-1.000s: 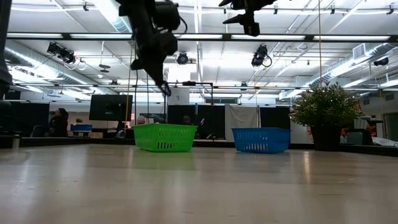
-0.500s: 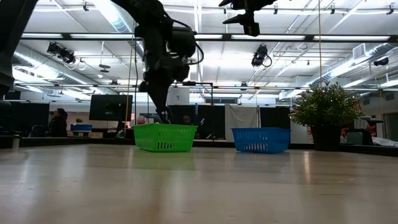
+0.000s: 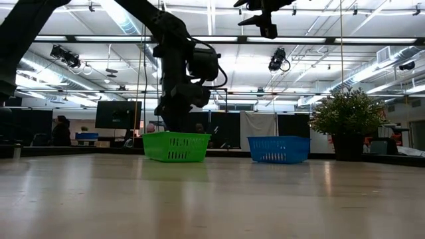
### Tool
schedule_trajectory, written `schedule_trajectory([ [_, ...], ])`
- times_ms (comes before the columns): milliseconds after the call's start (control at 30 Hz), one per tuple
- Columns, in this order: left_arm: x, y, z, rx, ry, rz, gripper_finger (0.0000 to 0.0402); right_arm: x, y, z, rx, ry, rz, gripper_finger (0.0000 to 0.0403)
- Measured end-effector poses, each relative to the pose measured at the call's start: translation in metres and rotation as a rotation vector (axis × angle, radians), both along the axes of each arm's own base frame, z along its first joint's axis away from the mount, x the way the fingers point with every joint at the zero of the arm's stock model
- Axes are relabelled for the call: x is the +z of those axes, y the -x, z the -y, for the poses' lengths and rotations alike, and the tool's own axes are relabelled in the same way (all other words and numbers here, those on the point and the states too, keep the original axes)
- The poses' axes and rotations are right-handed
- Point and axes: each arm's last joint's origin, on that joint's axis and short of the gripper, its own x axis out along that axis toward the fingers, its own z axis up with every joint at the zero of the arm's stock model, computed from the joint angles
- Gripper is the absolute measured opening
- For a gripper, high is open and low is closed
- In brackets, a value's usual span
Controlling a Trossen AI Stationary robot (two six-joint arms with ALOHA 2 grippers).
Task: Sort spring keychains
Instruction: Put the black spring keychain into the green bin, then return to Home Position
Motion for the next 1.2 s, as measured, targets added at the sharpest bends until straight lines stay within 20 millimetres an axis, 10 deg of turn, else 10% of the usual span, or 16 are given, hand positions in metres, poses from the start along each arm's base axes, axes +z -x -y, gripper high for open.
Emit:
schedule_trajectory([
  [700, 0.024, 0.012, 0.003, -0.04, -0.047, 0.009, 0.0221, 0.0, 0.0, 0.0, 0.008, 0.008, -0.001, 0.0208],
  [1000, 0.102, 0.036, 0.009, -0.08, -0.306, 0.299, 0.0172, -0.004, 0.003, 0.0, 0.016, 0.007, -0.036, 0.0208],
  [1200, 0.105, 0.07, 0.022, -0.063, -0.32, 0.551, 0.0082, -0.004, 0.006, -0.001, 0.023, 0.008, -0.052, 0.0208],
])
